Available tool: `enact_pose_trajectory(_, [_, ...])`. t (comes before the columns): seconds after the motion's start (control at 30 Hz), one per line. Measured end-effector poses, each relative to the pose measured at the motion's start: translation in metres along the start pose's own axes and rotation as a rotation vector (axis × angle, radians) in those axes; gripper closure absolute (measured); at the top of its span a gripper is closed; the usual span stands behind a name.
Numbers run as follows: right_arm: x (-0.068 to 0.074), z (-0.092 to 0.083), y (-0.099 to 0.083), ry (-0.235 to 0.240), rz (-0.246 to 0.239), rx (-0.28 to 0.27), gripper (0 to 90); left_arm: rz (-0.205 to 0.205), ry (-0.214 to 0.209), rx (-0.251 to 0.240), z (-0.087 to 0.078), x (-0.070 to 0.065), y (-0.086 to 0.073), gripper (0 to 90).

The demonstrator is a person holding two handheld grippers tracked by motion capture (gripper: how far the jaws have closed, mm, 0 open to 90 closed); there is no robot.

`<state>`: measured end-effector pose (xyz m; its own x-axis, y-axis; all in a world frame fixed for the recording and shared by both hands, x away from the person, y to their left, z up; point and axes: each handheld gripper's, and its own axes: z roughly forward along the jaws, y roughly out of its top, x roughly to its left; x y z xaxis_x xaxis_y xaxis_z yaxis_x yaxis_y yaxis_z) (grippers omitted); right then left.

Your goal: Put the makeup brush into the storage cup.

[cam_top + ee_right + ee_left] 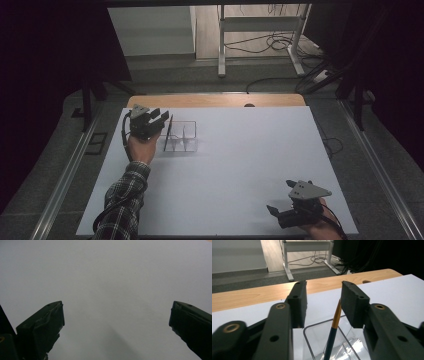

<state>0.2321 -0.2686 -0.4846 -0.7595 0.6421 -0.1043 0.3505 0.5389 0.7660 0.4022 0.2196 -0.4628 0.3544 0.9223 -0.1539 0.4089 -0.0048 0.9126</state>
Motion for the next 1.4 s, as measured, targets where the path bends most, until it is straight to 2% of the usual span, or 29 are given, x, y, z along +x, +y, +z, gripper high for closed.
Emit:
enact_pose_trajectory(0.33, [0.0, 0.0, 0.0, -0.002, 0.001, -0.002, 0.1, -0.016, -0.015, 0.004, -0.003, 0.001, 0.004, 44.9])
enact_pose_trajectory(0.93, [0.0, 0.0, 0.0, -0.003, 0.002, -0.001, 0.1, -0.038, -0.066, 0.022, -0.01, -0.006, 0.009, 33.5])
enact_pose_trajectory(1.4, [0.0, 0.0, 0.0, -0.004, 0.001, 0.002, 0.1, -0.003, -0.096, 0.061, -0.018, -0.014, 0.016, 21.7])
